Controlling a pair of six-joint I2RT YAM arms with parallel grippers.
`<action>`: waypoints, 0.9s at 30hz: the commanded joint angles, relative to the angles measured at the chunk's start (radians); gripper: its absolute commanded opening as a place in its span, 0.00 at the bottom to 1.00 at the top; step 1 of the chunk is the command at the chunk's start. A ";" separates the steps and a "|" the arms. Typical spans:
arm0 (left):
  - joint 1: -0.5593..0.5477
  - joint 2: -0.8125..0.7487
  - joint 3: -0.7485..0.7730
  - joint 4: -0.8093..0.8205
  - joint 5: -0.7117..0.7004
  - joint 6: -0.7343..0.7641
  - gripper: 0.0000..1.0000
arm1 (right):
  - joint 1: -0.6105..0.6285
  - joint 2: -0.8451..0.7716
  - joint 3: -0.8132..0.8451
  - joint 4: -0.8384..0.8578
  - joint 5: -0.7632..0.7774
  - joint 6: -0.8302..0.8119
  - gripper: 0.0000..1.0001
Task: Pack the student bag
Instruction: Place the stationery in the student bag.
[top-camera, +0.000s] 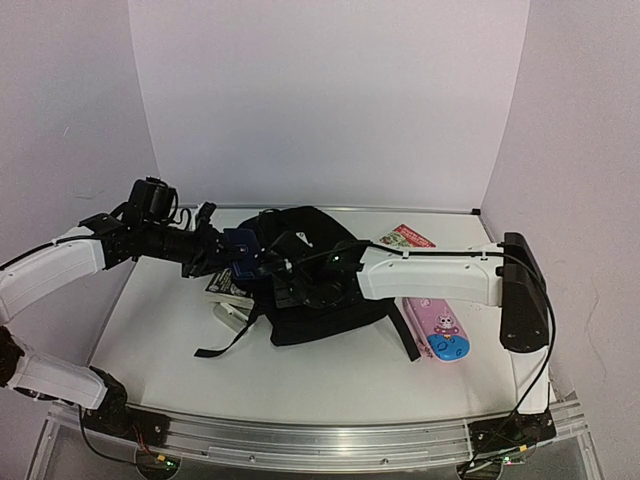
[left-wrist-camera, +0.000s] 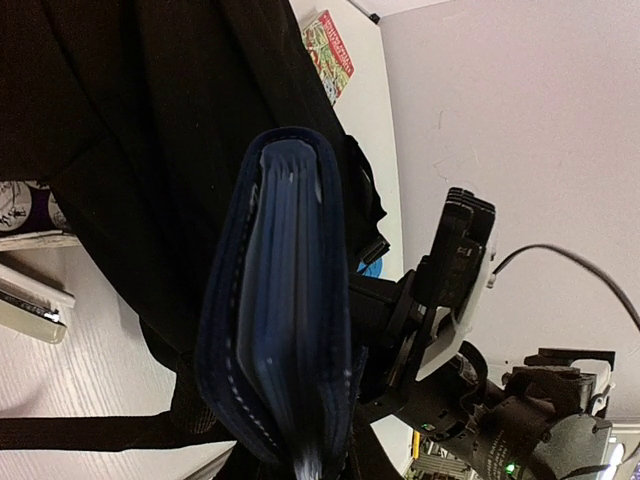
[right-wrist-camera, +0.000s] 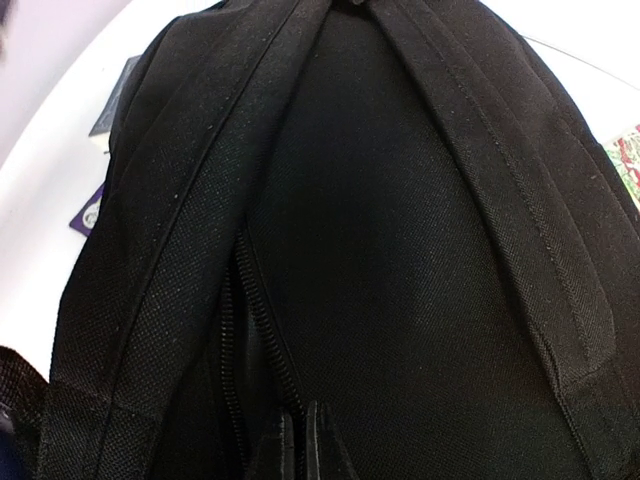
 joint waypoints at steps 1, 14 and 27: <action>-0.029 0.023 0.013 0.101 0.065 -0.041 0.00 | -0.015 -0.073 -0.034 0.074 0.041 0.043 0.00; -0.078 0.092 -0.011 -0.007 -0.008 -0.085 0.00 | -0.019 -0.185 -0.162 0.184 0.066 0.134 0.00; -0.079 0.113 -0.070 0.071 0.018 -0.162 0.00 | -0.019 -0.248 -0.263 0.333 0.006 0.092 0.00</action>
